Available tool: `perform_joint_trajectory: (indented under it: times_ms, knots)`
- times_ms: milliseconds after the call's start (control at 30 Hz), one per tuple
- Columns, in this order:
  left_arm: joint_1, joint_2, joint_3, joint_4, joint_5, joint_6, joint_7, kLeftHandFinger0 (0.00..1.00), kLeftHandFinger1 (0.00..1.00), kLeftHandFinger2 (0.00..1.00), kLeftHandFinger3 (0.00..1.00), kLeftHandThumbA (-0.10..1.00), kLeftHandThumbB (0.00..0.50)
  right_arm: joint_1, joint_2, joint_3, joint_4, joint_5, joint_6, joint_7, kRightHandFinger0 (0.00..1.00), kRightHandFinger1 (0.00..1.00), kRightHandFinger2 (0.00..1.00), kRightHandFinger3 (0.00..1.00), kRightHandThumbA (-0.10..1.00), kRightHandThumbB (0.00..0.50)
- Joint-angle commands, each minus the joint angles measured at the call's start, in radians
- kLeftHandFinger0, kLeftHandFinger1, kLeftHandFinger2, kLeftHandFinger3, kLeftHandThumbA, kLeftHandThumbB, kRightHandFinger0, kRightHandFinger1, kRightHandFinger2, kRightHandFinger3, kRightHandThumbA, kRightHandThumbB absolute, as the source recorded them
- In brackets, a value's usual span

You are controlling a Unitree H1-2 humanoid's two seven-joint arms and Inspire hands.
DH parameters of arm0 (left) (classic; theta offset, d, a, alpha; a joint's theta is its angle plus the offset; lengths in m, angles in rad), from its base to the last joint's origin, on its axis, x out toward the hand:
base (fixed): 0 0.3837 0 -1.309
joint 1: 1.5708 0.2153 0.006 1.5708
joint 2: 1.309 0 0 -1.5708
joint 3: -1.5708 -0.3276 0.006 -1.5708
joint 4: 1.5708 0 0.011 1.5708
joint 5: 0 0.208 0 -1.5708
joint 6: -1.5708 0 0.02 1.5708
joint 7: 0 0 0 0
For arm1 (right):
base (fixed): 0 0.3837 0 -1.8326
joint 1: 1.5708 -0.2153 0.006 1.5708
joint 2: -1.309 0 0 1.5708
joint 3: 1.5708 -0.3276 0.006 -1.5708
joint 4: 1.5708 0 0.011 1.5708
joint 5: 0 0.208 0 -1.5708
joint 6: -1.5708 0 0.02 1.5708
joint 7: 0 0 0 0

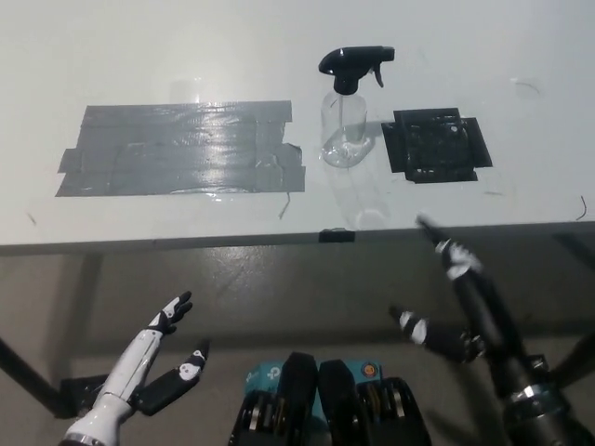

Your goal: The robot grabs the black lid of the spray bottle on the desk and places it on the black area of the desk

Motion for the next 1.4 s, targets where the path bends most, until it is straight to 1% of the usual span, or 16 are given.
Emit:
perform_joint_trajectory:
  times_ms: [0,33,67,100,167,233,300,433,567,667,767,833,933,1100,1167,1367]
  knots:
    - [0.029,-0.023,0.026,-0.017,-0.034,-0.076,0.021,1.00,1.00,1.00,1.00,1.00,0.074,-0.141,0.000,-0.050,-0.138,-0.160,0.052,-0.030,1.00,1.00,1.00,1.00,0.95,0.292]
    - [0.044,-0.032,0.034,-0.021,-0.053,-0.086,0.020,1.00,1.00,1.00,1.00,1.00,0.093,-0.182,-0.006,-0.053,-0.137,-0.180,0.081,-0.007,1.00,1.00,1.00,1.00,1.00,0.300]
    - [0.054,-0.038,0.040,-0.027,-0.062,-0.096,0.019,1.00,1.00,1.00,1.00,1.00,0.120,-0.228,-0.011,-0.054,-0.125,-0.206,0.112,0.012,1.00,1.00,1.00,1.00,1.00,0.307]
    - [0.070,-0.042,0.041,-0.032,-0.060,-0.102,0.021,1.00,1.00,1.00,1.00,1.00,0.116,-0.230,-0.010,-0.052,-0.127,-0.214,0.120,0.019,1.00,1.00,1.00,1.00,1.00,0.308]
    - [0.080,-0.050,0.049,-0.036,-0.059,-0.111,0.019,1.00,1.00,1.00,1.00,1.00,0.167,-0.328,-0.015,-0.051,-0.072,-0.227,0.162,0.041,1.00,1.00,1.00,1.00,1.00,0.317]
    - [0.099,-0.058,0.056,-0.037,-0.064,-0.118,0.016,1.00,1.00,1.00,1.00,1.00,0.160,-0.372,-0.018,-0.043,-0.036,-0.243,0.176,0.047,1.00,1.00,1.00,1.00,1.00,0.316]
    - [0.099,-0.064,0.063,-0.036,-0.064,-0.119,0.012,1.00,1.00,1.00,1.00,1.00,0.169,-0.413,-0.024,-0.037,-0.002,-0.251,0.187,0.053,1.00,1.00,1.00,1.00,1.00,0.314]
    - [0.113,-0.061,0.058,-0.035,-0.046,-0.134,0.006,1.00,1.00,1.00,1.00,1.00,0.147,-0.568,-0.043,-0.006,0.146,-0.300,0.222,0.073,1.00,1.00,1.00,1.00,1.00,0.384]
    - [0.109,-0.060,0.059,-0.035,-0.036,-0.132,0.008,1.00,1.00,1.00,1.00,1.00,0.138,-0.669,-0.040,0.031,0.261,-0.332,0.246,0.081,1.00,1.00,1.00,1.00,0.94,0.413]
    - [0.100,-0.060,0.057,-0.027,-0.026,-0.133,0.011,1.00,1.00,1.00,1.00,1.00,0.116,-0.750,-0.040,0.067,0.370,-0.361,0.257,0.069,1.00,1.00,1.00,1.00,0.95,0.434]
    - [0.094,-0.059,0.055,-0.025,-0.023,-0.133,0.009,1.00,1.00,1.00,1.00,1.00,0.113,-0.797,-0.041,0.092,0.449,-0.369,0.270,0.068,1.00,1.00,1.00,1.00,1.00,0.442]
    - [0.091,-0.055,0.056,-0.026,-0.022,-0.135,0.007,1.00,1.00,1.00,1.00,1.00,0.104,-0.827,-0.039,0.108,0.507,-0.370,0.277,0.061,1.00,1.00,1.00,1.00,1.00,0.446]
    - [0.084,-0.053,0.056,-0.021,-0.020,-0.141,0.007,1.00,1.00,1.00,1.00,1.00,0.096,-0.868,-0.037,0.117,0.590,-0.361,0.271,0.044,1.00,1.00,1.00,1.00,0.97,0.455]
    - [0.076,-0.052,0.057,-0.022,-0.012,-0.130,0.009,1.00,1.00,1.00,1.00,1.00,0.119,-0.914,-0.034,0.133,0.683,-0.352,0.262,0.033,1.00,1.00,1.00,1.00,0.96,0.471]
    - [0.075,-0.053,0.057,-0.021,-0.013,-0.131,0.008,1.00,1.00,1.00,1.00,1.00,0.114,-0.927,-0.033,0.142,0.721,-0.352,0.256,0.022,1.00,1.00,1.00,1.00,0.89,0.473]
    - [0.071,-0.050,0.058,-0.034,-0.005,-0.114,0.002,1.00,1.00,1.00,1.00,1.00,0.101,-0.962,-0.034,0.169,0.811,-0.354,0.254,0.005,1.00,1.00,1.00,1.00,0.85,0.472]
